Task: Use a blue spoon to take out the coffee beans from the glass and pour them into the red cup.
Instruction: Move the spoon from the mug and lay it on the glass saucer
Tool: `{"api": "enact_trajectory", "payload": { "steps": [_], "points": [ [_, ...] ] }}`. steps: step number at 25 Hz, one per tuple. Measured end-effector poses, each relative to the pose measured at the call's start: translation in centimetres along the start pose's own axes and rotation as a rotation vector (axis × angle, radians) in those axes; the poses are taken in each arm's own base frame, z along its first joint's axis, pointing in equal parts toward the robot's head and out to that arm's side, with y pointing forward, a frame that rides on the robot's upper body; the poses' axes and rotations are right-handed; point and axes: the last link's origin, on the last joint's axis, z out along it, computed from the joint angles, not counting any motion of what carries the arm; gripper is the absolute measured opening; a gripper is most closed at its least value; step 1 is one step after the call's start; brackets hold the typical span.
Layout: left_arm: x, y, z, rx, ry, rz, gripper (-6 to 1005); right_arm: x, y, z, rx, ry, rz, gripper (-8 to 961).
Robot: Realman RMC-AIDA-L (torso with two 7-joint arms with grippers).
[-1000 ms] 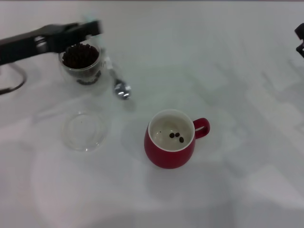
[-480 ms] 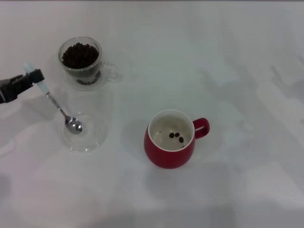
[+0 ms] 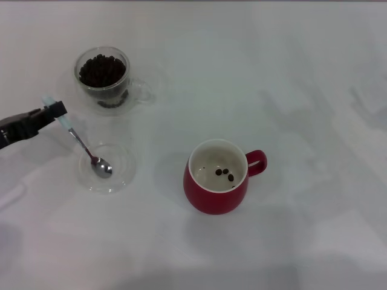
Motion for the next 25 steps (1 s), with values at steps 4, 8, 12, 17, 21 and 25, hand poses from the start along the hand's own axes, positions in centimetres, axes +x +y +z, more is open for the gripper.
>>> {"api": "enact_trajectory", "payload": {
  "steps": [4, 8, 12, 17, 21, 25],
  "points": [
    [-0.8, 0.2, 0.9, 0.001, -0.003, -0.038, 134, 0.1, 0.0, -0.2, 0.001, 0.005, 0.001, 876],
    [-1.5, 0.5, 1.6, -0.012, -0.004, -0.077, 133, 0.1, 0.1, -0.3, 0.001, 0.006, 0.002, 876],
    [-2.2, 0.6, 1.4, -0.009, -0.001, -0.100, 132, 0.1, 0.1, -0.2, 0.000, 0.007, 0.002, 876],
    [-2.9, 0.3, 0.8, 0.009, 0.015, -0.123, 171, 0.1, 0.1, -0.1, -0.002, 0.005, 0.003, 876],
    [-3.1, 0.0, 0.2, 0.028, 0.037, -0.130, 280, 0.1, 0.2, 0.0, -0.006, 0.005, 0.003, 876],
    [-3.0, -0.5, -0.8, 0.055, 0.058, -0.109, 414, 0.1, 0.2, 0.0, -0.011, 0.004, 0.004, 876]
  ]
}}
